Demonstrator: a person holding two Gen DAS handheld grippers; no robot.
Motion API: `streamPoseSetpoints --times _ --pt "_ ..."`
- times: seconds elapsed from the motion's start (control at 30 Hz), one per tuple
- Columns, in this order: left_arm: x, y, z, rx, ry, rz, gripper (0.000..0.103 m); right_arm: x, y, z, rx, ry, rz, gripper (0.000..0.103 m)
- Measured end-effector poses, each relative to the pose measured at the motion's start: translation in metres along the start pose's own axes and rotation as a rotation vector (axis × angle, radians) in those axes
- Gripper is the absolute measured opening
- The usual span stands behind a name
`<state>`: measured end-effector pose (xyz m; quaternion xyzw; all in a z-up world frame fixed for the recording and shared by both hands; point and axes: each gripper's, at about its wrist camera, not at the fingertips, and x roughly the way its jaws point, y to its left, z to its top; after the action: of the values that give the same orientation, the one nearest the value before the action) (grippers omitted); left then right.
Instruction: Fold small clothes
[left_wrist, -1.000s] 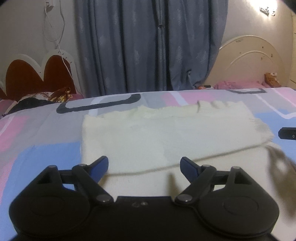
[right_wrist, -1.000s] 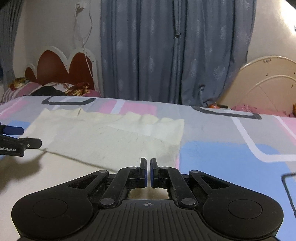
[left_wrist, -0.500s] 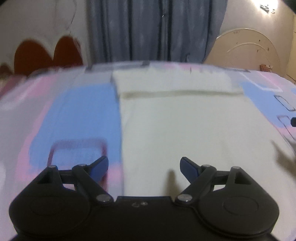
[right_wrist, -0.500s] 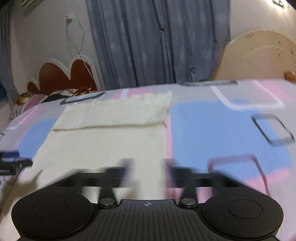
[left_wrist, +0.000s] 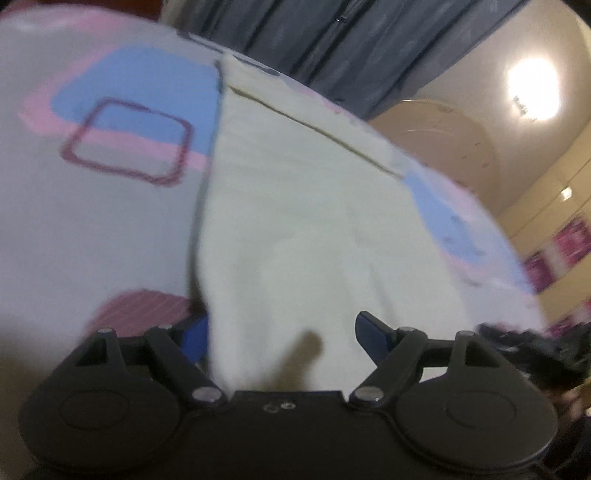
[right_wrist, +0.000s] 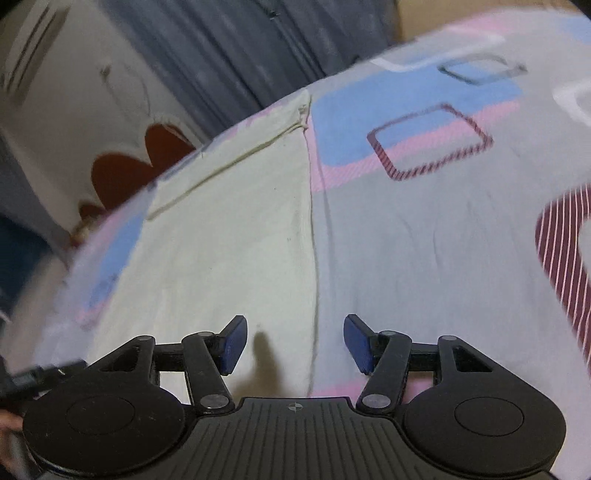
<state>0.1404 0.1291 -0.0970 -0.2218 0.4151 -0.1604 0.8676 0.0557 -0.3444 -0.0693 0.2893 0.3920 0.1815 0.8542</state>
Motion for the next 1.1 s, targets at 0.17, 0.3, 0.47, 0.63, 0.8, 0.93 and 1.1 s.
streamPoseSetpoints --times 0.17,0.3,0.47,0.63,0.8,0.93,1.1 --pt "0.006 0.007 -0.002 -0.08 -0.013 -0.051 0.056 0.001 0.002 0.0 0.018 0.014 0.048 0.059" --pt "0.002 0.027 -0.007 -0.161 -0.025 -0.088 0.044 0.0 -0.013 0.001 0.101 0.006 0.109 0.056" --pt "0.01 0.038 0.002 -0.198 -0.035 -0.119 0.046 0.012 -0.027 0.014 0.192 0.02 0.152 0.037" --pt "0.015 0.035 0.005 -0.179 -0.035 -0.124 0.044 0.02 -0.025 0.02 0.181 0.033 0.163 0.033" --pt "0.008 0.036 0.001 -0.17 -0.027 -0.129 0.044 0.021 -0.029 0.034 0.166 0.036 0.152 0.033" --pt "0.008 0.037 0.004 -0.176 -0.021 -0.128 0.044 0.029 -0.03 0.04 0.131 0.088 0.169 0.033" --pt "0.004 0.036 -0.001 -0.169 -0.015 -0.122 0.044 0.026 -0.027 0.028 0.095 0.133 0.198 0.017"
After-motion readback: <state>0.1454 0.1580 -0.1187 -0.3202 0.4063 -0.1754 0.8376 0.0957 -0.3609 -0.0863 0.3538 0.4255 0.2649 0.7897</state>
